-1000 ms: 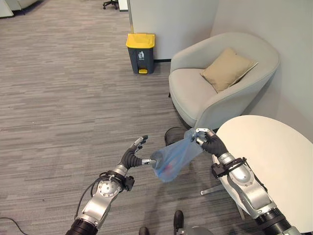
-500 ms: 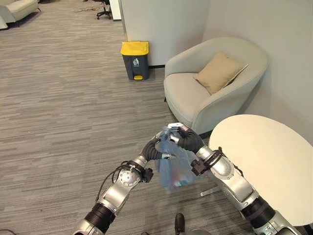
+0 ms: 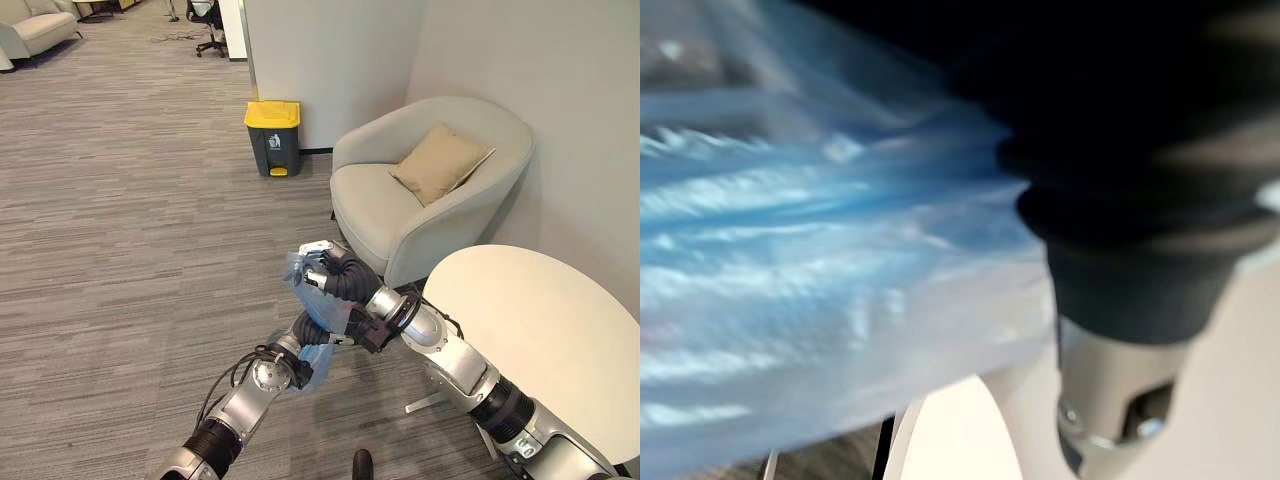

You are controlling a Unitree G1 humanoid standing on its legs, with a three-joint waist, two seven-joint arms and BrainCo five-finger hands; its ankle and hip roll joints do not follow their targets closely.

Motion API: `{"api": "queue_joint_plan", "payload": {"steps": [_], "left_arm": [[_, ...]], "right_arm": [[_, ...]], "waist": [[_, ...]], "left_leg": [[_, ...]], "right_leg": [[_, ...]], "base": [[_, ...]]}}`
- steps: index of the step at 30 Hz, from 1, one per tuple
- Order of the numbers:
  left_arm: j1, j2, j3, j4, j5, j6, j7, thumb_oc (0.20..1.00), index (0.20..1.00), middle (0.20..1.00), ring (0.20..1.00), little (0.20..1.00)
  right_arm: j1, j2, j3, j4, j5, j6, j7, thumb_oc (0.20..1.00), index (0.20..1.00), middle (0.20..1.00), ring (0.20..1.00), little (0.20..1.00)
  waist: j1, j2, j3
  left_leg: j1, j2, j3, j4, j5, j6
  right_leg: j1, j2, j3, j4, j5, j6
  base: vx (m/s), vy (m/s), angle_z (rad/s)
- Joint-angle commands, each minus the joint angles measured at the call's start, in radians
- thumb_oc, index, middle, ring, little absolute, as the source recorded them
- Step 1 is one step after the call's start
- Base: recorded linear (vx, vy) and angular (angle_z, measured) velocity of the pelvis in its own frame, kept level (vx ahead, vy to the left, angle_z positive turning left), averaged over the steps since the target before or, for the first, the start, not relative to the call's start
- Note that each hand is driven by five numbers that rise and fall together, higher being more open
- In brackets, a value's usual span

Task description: Gather garbage on tea table into small bin, then transfer packed bag to large trash can.

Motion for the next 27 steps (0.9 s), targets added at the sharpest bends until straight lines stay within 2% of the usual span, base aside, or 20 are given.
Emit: {"api": "queue_joint_plan", "payload": {"steps": [1, 5, 6, 7, 16, 19, 22, 23, 24, 25, 27], "left_arm": [[-0.125, -0.03, -0.059, 0.049, 0.045, -0.026, 0.052, 1.0, 1.0, 1.0, 1.0, 1.0], [-0.156, -0.047, -0.06, 0.049, 0.039, -0.026, 0.09, 1.0, 1.0, 1.0, 1.0, 1.0], [-0.157, -0.047, -0.06, 0.049, 0.039, -0.027, 0.09, 0.755, 0.755, 0.755, 0.755, 0.755], [-0.183, -0.059, -0.061, 0.043, 0.032, -0.033, 0.113, 0.2, 0.2, 0.2, 0.2, 0.2], [-0.202, -0.054, -0.01, -0.019, -0.058, -0.064, 0.15, 0.2, 0.2, 0.2, 0.2, 0.2], [-0.178, -0.043, 0.012, -0.045, -0.075, -0.072, 0.145, 0.2, 0.2, 0.2, 0.2, 0.2], [-0.138, -0.022, 0.051, -0.087, -0.089, -0.08, 0.14, 0.2, 0.2, 0.2, 0.2, 0.2], [-0.129, -0.015, 0.06, -0.099, -0.092, -0.085, 0.139, 0.2, 0.2, 0.2, 0.2, 0.2], [-0.119, -0.01, 0.069, -0.109, -0.093, -0.088, 0.138, 0.2, 0.2, 0.2, 0.2, 0.2], [-0.108, -0.005, 0.076, -0.119, -0.094, -0.088, 0.134, 0.2, 0.2, 0.2, 0.2, 0.2], [-0.084, 0.011, 0.1, -0.14, -0.095, -0.092, 0.132, 0.2, 0.2, 0.2, 0.2, 0.2]], "right_arm": [[-0.134, 0.147, -0.037, -0.049, 0.118, -0.088, 0.001, 0.2, 0.2, 0.2, 0.2, 0.2], [-0.145, 0.178, -0.008, -0.041, 0.148, -0.09, 0.003, 0.2, 0.2, 0.2, 0.2, 0.2], [-0.146, 0.178, -0.008, -0.041, 0.148, -0.09, 0.003, 0.2, 0.2, 0.2, 0.2, 0.2], [-0.15, 0.187, 0.005, -0.04, 0.155, -0.096, 0.003, 0.2, 0.2, 0.2, 0.2, 0.2], [-0.129, 0.151, -0.001, -0.047, 0.138, -0.101, 0.007, 0.2, 0.2, 0.2, 0.2, 0.2], [-0.105, 0.121, -0.012, -0.055, 0.097, -0.094, 0.015, 0.2, 0.2, 0.2, 0.2, 0.2], [-0.076, 0.068, -0.037, -0.065, -0.011, -0.092, 0.015, 0.2, 0.2, 0.2, 0.2, 0.2], [-0.07, 0.051, -0.045, -0.068, -0.047, -0.094, 0.013, 0.297, 0.297, 0.297, 0.297, 0.297], [-0.061, 0.036, -0.053, -0.07, -0.078, -0.091, 0.012, 0.523, 0.523, 0.523, 0.523, 0.523], [-0.055, 0.024, -0.058, -0.069, -0.109, -0.087, 0.013, 1.0, 1.0, 1.0, 1.0, 1.0], [-0.046, -0.018, -0.071, -0.07, -0.197, -0.088, 0.003, 1.0, 1.0, 1.0, 1.0, 1.0]], "waist": [[-0.003, -0.026, 0.0], [0.002, -0.032, 0.0], [0.002, -0.032, 0.0], [0.003, -0.034, 0.0], [-0.003, -0.032, -0.005], [-0.005, -0.03, -0.007], [-0.005, -0.027, -0.008], [-0.004, -0.026, -0.009], [-0.005, -0.025, -0.009], [-0.004, -0.025, -0.01], [-0.003, -0.023, -0.012]], "left_leg": [[-0.037, -0.012, -0.056, 0.004, -0.061, -0.006], [-0.04, -0.012, -0.06, 0.005, -0.059, -0.007], [-0.04, -0.012, -0.061, 0.005, -0.059, -0.007], [-0.042, -0.013, -0.064, 0.007, -0.058, -0.007], [-0.039, -0.014, -0.062, 0.003, -0.055, -0.007], [-0.038, -0.014, -0.062, 0.002, -0.053, -0.008], [-0.039, -0.014, -0.063, -0.001, -0.051, -0.009], [-0.039, -0.013, -0.064, -0.001, -0.05, -0.009], [-0.039, -0.013, -0.065, -0.002, -0.05, -0.009], [-0.039, -0.013, -0.065, -0.002, -0.049, -0.009], [-0.041, -0.013, -0.068, -0.003, -0.048, -0.01]], "right_leg": [[0.087, -0.074, -0.037, 0.051, -0.196, 0.101], [0.087, -0.075, -0.04, 0.051, -0.195, 0.1], [0.087, -0.075, -0.04, 0.051, -0.195, 0.1], [0.086, -0.076, -0.041, 0.052, -0.195, 0.098], [0.087, -0.076, -0.044, 0.049, -0.192, 0.1], [0.089, -0.077, -0.043, 0.047, -0.19, 0.101], [0.092, -0.077, -0.045, 0.042, -0.189, 0.102], [0.093, -0.078, -0.047, 0.041, -0.19, 0.102], [0.093, -0.077, -0.048, 0.04, -0.19, 0.103], [0.094, -0.078, -0.049, 0.038, -0.189, 0.103], [0.094, -0.078, -0.051, 0.035, -0.188, 0.104]], "base": [[0.0, 0.0, 0.0], [-0.01, -0.002, 0.03], [-0.01, 0.0, 0.03], [0.0, 0.0, 0.0], [-0.01, -0.001, 0.02], [0.0, 0.0, 0.0], [0.0, 0.0, 0.0], [0.0, 0.0, 0.0], [0.0, 0.0, 0.0], [0.0, 0.0, 0.0], [0.0, 0.0, 0.0]]}}
